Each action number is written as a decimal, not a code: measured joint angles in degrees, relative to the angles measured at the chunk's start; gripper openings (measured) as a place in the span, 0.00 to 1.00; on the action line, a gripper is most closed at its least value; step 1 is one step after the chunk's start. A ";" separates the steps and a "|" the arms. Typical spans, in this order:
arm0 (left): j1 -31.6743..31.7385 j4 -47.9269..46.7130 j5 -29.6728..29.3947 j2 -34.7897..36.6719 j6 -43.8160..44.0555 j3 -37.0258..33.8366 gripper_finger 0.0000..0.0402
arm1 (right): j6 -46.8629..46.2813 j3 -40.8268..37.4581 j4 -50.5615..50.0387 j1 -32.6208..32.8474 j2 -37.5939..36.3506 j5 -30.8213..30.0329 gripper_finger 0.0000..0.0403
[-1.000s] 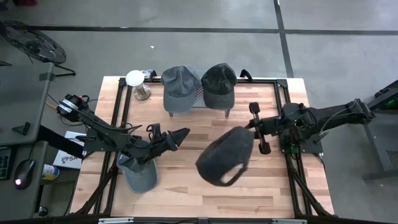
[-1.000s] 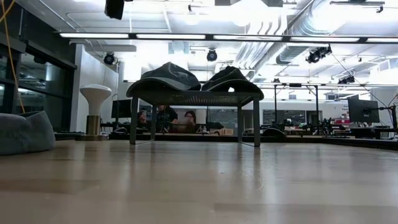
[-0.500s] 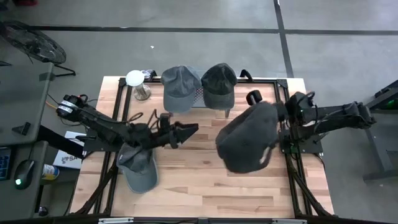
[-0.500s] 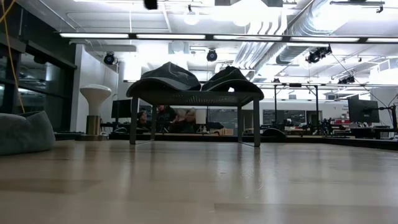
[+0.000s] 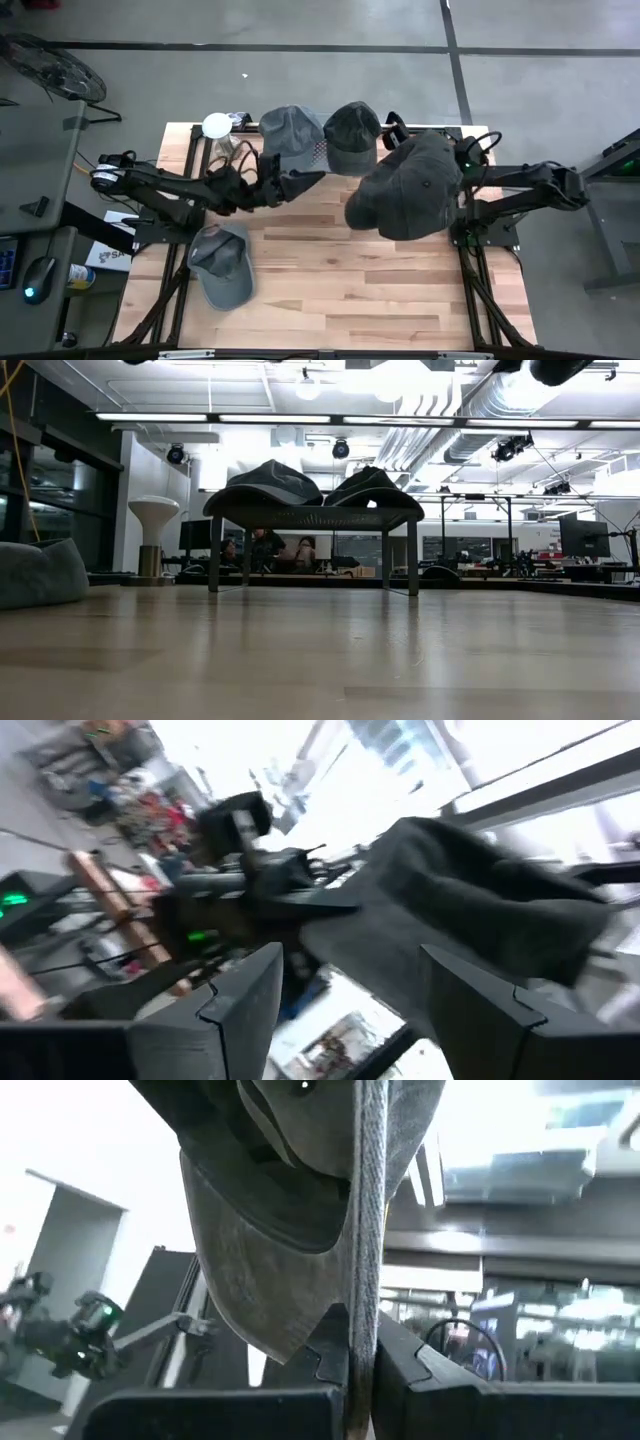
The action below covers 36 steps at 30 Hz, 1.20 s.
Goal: Pick & Place hat
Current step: Stack the black cap on top of the other black cap on the shelf
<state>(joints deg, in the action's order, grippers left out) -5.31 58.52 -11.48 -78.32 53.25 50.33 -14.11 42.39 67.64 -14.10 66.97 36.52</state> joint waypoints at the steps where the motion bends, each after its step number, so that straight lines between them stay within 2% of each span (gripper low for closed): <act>1: 0.45 0.01 1.12 0.00 0.21 0.77 0.57 | -0.37 0.15 1.95 -0.80 0.96 0.41 0.01; 5: 0.98 -0.46 2.36 0.00 1.07 3.51 0.57 | -1.27 4.20 3.47 -3.43 4.44 5.41 0.01; 13: 0.80 -3.47 5.03 0.00 4.27 7.89 0.57 | 1.35 19.89 1.42 -5.04 13.15 19.77 0.01; 17: 0.80 -3.43 6.70 0.03 5.56 8.61 0.57 | 1.61 26.75 0.70 -5.08 17.87 24.19 0.01; 27: 0.77 -4.24 11.43 0.00 8.40 8.67 0.57 | -1.29 39.39 -0.27 -6.41 25.98 29.79 0.01; 30: 0.77 -4.26 12.10 0.00 8.98 8.67 0.57 | -0.77 42.13 -3.89 -6.59 26.92 31.93 0.01; 36: 0.80 -3.49 13.15 0.00 10.06 8.67 0.57 | 6.02 44.09 -14.55 -7.30 27.22 32.49 0.01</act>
<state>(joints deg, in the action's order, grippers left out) -4.51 55.03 1.67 -78.32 63.32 59.00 -8.08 86.48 53.09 -21.40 94.19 69.02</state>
